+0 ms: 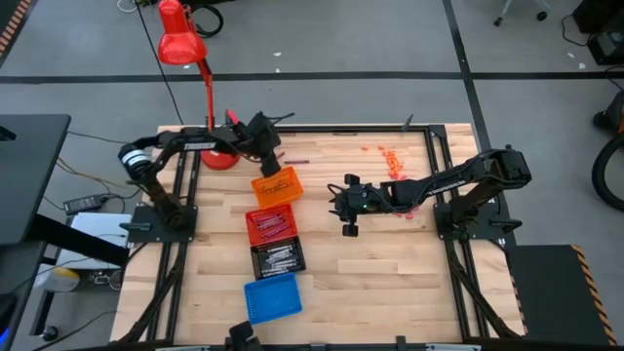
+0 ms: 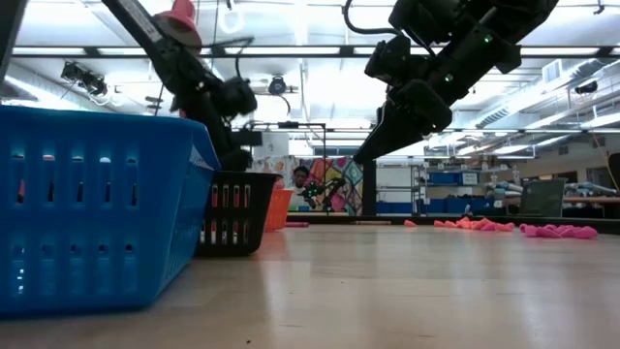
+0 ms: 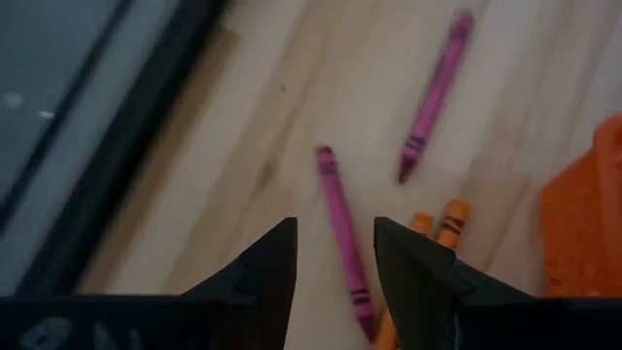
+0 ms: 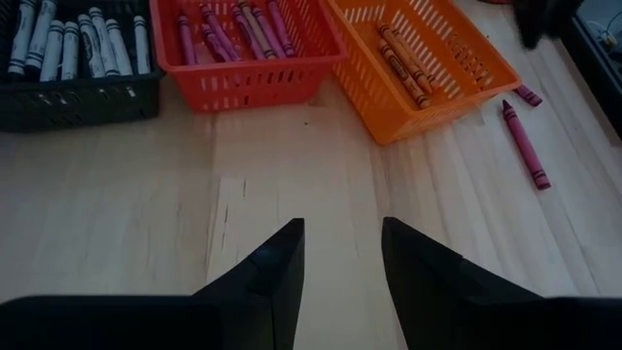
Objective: Sort crayons
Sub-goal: Put the red crayon into the red basket
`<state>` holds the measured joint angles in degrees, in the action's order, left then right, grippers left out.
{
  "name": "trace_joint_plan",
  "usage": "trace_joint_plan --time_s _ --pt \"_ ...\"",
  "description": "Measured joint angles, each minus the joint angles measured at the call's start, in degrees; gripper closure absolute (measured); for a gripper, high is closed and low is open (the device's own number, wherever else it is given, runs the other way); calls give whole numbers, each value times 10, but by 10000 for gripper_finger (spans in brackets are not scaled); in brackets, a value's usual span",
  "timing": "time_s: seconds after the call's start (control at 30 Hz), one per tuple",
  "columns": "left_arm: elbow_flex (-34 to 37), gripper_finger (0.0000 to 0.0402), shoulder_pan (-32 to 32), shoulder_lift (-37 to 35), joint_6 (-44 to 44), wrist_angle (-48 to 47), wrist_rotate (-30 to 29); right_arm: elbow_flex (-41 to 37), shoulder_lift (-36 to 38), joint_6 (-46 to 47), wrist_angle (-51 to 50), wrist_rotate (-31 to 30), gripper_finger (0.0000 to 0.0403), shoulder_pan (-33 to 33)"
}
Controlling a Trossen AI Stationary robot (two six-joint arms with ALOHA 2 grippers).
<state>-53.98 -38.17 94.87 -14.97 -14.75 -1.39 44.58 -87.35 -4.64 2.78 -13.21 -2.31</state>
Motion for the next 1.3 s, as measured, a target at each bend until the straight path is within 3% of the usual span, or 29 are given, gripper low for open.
trace_joint_plan --time_s 0.23,0.6,0.8,1.13,1.3 --pt "0 251 -31 48 -9 0 67 0 0 0 0 0 260 0" --pt "-1 257 -48 80 -9 5 73 0 0 0 0 0 260 0" --pt "-2 289 -48 87 -9 2 71 0 0 0 1 0 260 0" --pt "-2 382 -48 85 -8 -7 70 0 0 0 1 0 260 0" --pt "-2 376 -47 83 -5 -11 70 0 0 0 1 -1 260 0"
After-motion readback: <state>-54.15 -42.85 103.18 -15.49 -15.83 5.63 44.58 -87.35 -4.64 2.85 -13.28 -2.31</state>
